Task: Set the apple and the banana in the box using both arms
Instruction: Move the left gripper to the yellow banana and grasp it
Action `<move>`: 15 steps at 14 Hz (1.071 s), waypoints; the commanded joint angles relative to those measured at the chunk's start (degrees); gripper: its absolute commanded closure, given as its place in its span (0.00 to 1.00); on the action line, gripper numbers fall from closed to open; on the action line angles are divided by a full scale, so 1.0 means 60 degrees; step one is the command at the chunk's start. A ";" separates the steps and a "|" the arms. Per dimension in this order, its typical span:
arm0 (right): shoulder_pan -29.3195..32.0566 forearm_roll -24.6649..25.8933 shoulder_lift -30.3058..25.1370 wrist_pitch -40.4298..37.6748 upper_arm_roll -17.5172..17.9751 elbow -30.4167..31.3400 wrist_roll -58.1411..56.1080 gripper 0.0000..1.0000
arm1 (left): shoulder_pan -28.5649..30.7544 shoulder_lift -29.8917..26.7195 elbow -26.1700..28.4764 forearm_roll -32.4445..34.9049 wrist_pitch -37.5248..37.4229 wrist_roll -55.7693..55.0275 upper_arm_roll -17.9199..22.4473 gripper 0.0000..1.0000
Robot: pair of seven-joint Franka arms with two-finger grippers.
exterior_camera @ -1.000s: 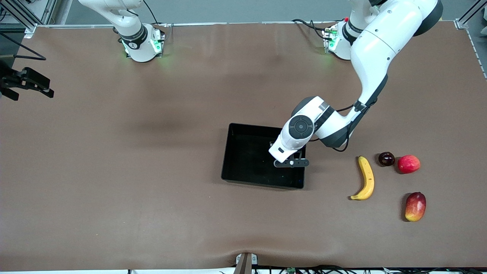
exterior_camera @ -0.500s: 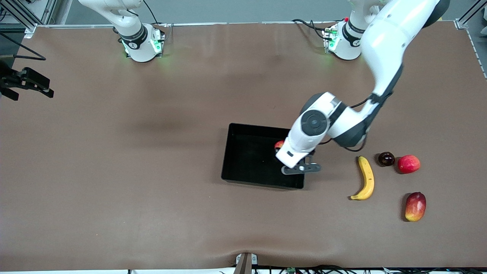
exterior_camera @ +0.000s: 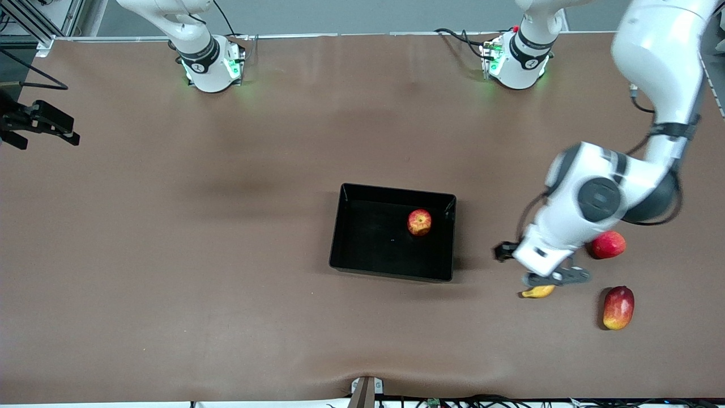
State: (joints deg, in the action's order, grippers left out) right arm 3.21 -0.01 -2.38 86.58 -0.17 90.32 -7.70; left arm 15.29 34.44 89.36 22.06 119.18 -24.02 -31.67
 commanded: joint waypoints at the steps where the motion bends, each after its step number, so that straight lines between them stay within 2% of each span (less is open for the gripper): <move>1: 0.0154 0.0075 -0.0057 -0.0075 0.0116 0.0005 0.0038 0.00 | 0.0833 0.0790 0.0019 0.0248 0.0263 0.1128 -0.0126 0.00; 3: 0.0154 0.0075 -0.0057 -0.0074 0.0116 0.0005 0.0038 0.00 | 0.0996 0.1216 0.0048 0.0423 0.0629 0.1598 0.0121 0.00; 5: 0.0168 0.0075 -0.0057 -0.0074 0.0116 0.0005 0.0038 0.00 | 0.0982 0.1611 0.0048 0.0920 0.0863 0.1820 0.0357 0.04; 7: 0.0168 0.0075 -0.0057 -0.0089 0.0116 0.0005 0.0038 0.00 | 0.1026 0.1949 0.0063 0.1272 0.1127 0.1820 0.0372 0.15; 8: 0.0168 0.0060 -0.0043 -0.0075 0.0116 0.0005 0.0038 0.00 | 0.1041 0.2066 0.0063 0.1404 0.1187 0.1820 0.0372 0.29; 9: 0.0168 0.0060 -0.0057 -0.0089 0.0116 0.0005 0.0038 0.00 | 0.1026 0.2111 0.0063 0.1580 0.1202 0.1805 0.0372 0.50; 11: 0.0183 0.0060 -0.0042 -0.0089 0.0116 0.0005 0.0038 0.00 | 0.1012 0.2082 0.0033 0.1611 0.1187 0.1776 0.0372 1.00; 15: 0.0183 0.0060 -0.0042 -0.0089 0.0116 0.0005 0.0038 0.00 | 0.0924 0.1645 0.0033 0.1479 0.0867 0.1732 0.0197 1.00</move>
State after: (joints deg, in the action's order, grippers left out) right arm 3.24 -0.01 -2.38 86.43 -0.20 90.35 -7.70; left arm 21.27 47.14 89.14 30.37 126.07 -13.47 -29.91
